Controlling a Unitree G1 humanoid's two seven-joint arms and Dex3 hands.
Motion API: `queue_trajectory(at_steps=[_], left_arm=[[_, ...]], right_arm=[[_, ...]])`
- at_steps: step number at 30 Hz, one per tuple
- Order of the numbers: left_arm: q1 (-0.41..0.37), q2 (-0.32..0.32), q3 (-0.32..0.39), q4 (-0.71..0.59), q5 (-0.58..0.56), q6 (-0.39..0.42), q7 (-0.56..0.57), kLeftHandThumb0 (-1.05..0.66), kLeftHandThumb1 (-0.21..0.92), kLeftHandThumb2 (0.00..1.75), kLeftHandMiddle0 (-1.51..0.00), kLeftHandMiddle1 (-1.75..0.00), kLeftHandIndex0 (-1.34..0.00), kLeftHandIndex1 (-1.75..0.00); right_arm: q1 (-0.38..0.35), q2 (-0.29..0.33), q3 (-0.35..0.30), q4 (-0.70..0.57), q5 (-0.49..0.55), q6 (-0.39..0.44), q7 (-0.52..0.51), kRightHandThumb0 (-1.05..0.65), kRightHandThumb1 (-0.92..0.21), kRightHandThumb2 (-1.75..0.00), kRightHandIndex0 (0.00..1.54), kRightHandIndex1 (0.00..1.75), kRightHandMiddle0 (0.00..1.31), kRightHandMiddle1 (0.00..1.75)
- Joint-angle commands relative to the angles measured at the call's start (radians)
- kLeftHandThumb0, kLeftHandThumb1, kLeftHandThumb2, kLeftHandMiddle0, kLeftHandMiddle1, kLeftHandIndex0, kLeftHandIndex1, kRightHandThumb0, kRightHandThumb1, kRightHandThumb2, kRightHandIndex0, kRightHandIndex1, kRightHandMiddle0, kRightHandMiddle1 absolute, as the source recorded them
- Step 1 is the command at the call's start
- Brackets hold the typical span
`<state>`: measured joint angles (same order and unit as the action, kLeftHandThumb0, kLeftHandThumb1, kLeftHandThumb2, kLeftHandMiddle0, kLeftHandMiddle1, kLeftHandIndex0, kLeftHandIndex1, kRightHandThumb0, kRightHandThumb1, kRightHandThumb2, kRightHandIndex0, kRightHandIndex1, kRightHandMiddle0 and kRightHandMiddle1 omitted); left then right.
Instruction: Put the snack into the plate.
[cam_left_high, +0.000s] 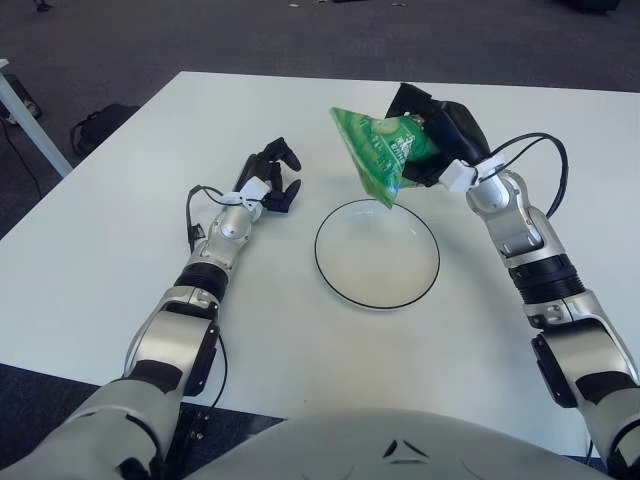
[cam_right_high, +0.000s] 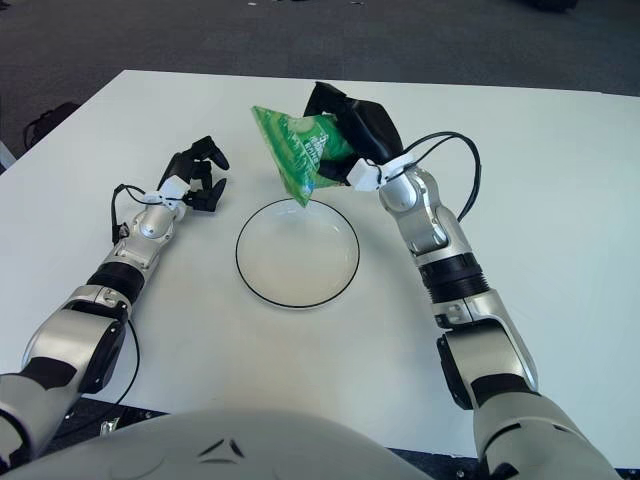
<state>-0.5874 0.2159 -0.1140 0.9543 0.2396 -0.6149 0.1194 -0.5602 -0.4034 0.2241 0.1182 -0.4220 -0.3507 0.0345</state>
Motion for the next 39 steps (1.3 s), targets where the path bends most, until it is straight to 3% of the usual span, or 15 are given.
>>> queue_trajectory(at_steps=[1,8,14,28,31,35,36,37,38,39], left_arm=[[0.095,-0.037,-0.004,0.073,-0.013,0.041,-0.030,-0.46,0.38,1.23,-1.02,-1.75,-0.56,-1.75],[0.092,-0.053,0.028,0.073,-0.068,0.070,-0.085,-0.46,0.38,1.24,-1.02,-1.75,-0.56,-1.75],[0.093,-0.062,0.043,0.063,-0.095,0.094,-0.109,-0.46,0.37,1.24,-0.98,-1.75,-0.56,-1.75],[0.104,-0.076,0.058,0.018,-0.123,0.140,-0.130,-0.46,0.38,1.23,-0.99,-1.75,-0.56,-1.75],[0.107,-0.081,0.064,0.007,-0.136,0.153,-0.140,-0.46,0.38,1.23,-0.99,-1.75,-0.56,-1.75],[0.111,-0.088,0.070,-0.009,-0.157,0.179,-0.152,-0.46,0.38,1.23,-1.00,-1.75,-0.56,-1.75],[0.111,-0.090,0.074,-0.013,-0.163,0.187,-0.154,-0.46,0.38,1.23,-1.00,-1.75,-0.56,-1.75],[0.112,-0.092,0.076,-0.017,-0.167,0.194,-0.156,-0.46,0.38,1.23,-1.00,-1.75,-0.56,-1.75],[0.113,-0.094,0.078,-0.020,-0.170,0.200,-0.156,-0.46,0.38,1.23,-0.99,-1.75,-0.56,-1.75],[0.113,-0.095,0.079,-0.023,-0.172,0.205,-0.157,-0.46,0.38,1.24,-0.98,-1.75,-0.56,-1.75]], right_arm=[[0.021,-0.004,0.001,-0.029,0.021,-0.042,0.035,0.00,-0.01,-1.63,0.88,1.63,0.60,1.75],[0.052,-0.004,0.021,-0.024,0.012,-0.152,0.060,0.00,0.00,-1.64,0.90,1.62,0.61,1.75],[0.059,-0.001,0.023,-0.019,0.019,-0.191,0.087,0.00,0.01,-1.65,0.90,1.63,0.62,1.75],[0.061,-0.088,0.088,-0.015,0.057,-0.253,0.348,0.00,0.01,-1.67,0.89,1.67,0.63,1.75],[0.051,-0.106,0.096,-0.013,0.051,-0.259,0.389,0.00,0.04,-1.66,0.88,1.72,0.73,1.59],[0.046,-0.122,0.102,-0.011,0.050,-0.276,0.422,-0.01,0.00,-1.59,0.85,1.74,0.77,1.47],[0.046,-0.125,0.107,-0.007,0.054,-0.290,0.431,-0.01,-0.03,-1.54,0.82,1.74,0.76,1.44],[0.049,-0.130,0.114,0.002,0.054,-0.312,0.438,-0.01,-0.14,-1.43,0.73,1.74,0.68,1.47],[0.051,-0.133,0.118,0.008,0.054,-0.328,0.442,-0.21,-0.22,-1.26,0.47,1.66,0.43,1.42],[0.052,-0.135,0.120,0.013,0.054,-0.339,0.445,-0.34,-0.27,-1.17,0.30,1.60,0.28,1.39]])
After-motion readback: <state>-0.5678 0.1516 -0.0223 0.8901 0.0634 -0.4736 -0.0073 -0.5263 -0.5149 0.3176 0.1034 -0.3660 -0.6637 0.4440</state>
